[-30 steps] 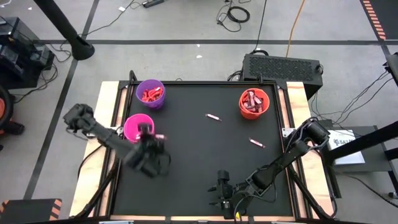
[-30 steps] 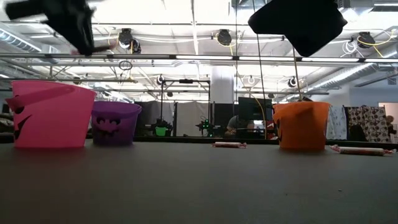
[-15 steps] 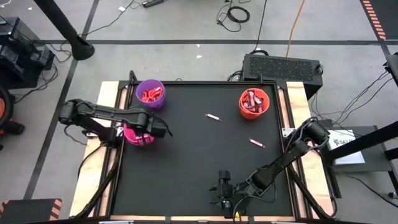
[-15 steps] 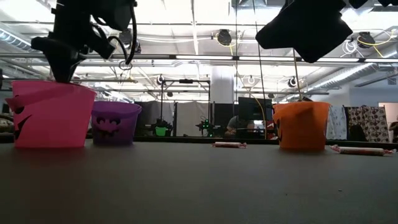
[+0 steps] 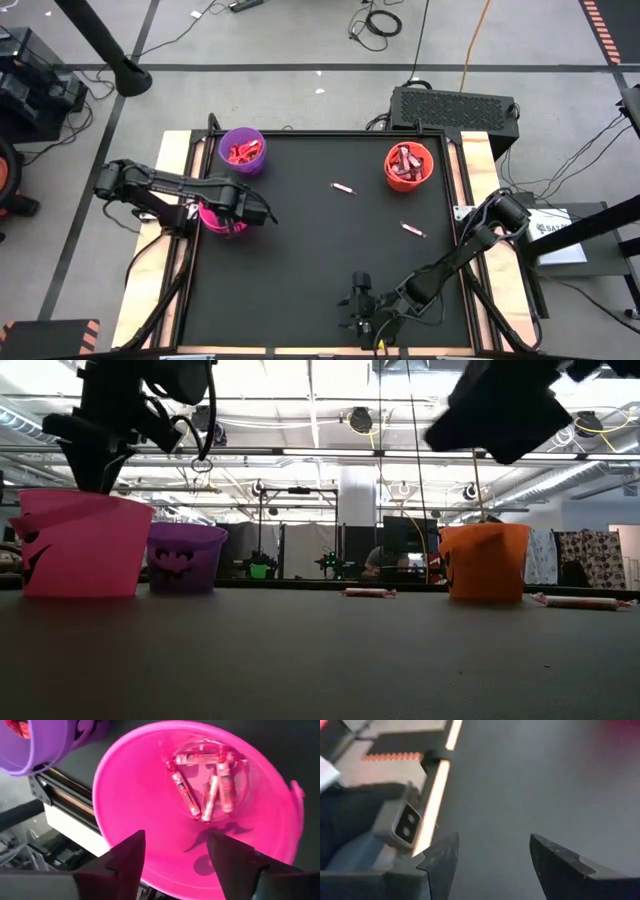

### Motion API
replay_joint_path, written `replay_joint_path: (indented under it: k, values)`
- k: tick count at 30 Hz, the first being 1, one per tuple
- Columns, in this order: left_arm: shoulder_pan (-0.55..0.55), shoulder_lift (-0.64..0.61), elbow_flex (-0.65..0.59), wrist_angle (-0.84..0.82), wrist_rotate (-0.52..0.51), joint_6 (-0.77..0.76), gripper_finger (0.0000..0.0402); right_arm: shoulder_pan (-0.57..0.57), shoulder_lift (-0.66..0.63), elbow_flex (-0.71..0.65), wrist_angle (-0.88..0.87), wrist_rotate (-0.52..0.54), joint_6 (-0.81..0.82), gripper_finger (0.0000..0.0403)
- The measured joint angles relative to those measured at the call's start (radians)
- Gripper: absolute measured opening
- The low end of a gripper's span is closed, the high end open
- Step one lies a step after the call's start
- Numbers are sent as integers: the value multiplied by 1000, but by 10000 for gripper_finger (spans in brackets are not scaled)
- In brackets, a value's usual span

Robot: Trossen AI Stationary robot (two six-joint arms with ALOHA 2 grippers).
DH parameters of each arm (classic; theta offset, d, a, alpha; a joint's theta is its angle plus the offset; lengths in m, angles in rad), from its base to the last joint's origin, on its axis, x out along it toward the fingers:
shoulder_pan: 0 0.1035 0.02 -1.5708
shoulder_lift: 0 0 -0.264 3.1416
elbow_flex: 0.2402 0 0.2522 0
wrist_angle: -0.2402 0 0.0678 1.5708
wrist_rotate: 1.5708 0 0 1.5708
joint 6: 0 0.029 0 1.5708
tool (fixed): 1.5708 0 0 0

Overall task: Sort candy by brand, put in halloween buckets
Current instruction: Put the red candy into the pink bucket

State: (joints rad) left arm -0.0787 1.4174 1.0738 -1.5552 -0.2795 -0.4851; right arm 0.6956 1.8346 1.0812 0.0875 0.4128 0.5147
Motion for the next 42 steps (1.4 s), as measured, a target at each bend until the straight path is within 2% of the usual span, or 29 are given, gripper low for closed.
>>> replay_joint_path:
  k: [4,6,9,12,14,17,21,24,27,32,37,42]
  values:
    - [-1,-3,31,1,17,1,232,-18,-90,14,-217,6,71,235]
    - [-9,-25,48,34,-38,10,232,-35,-154,22,-370,11,149,235]
    - [-34,-122,40,252,-206,50,232,-60,-235,22,-609,11,293,235]
    - [-61,-229,-20,577,-230,153,232,-79,-288,22,-846,10,440,235]
    - [-82,-288,-89,826,-165,237,232,-90,-299,19,-991,-1,525,235]
    - [-118,-335,-218,1177,9,335,232,-110,-302,-8,-1138,-35,609,235]
    - [-176,-333,-389,1608,223,380,232,-169,-301,-88,-1188,-78,634,235]
    - [-210,-307,-468,1813,284,388,232,-252,-301,-145,-1189,-123,613,235]
    - [-221,-291,-490,1862,286,388,232,-342,-305,-188,-1188,-166,539,235]
    - [-221,-277,-491,1847,287,388,232,-487,-313,-254,-1159,-207,431,235]
    - [-221,-278,-491,1849,287,388,232,-577,-315,-308,-1066,-248,317,235]
    - [-222,-278,-491,1848,296,386,232,-640,-319,-354,-988,-345,255,233]
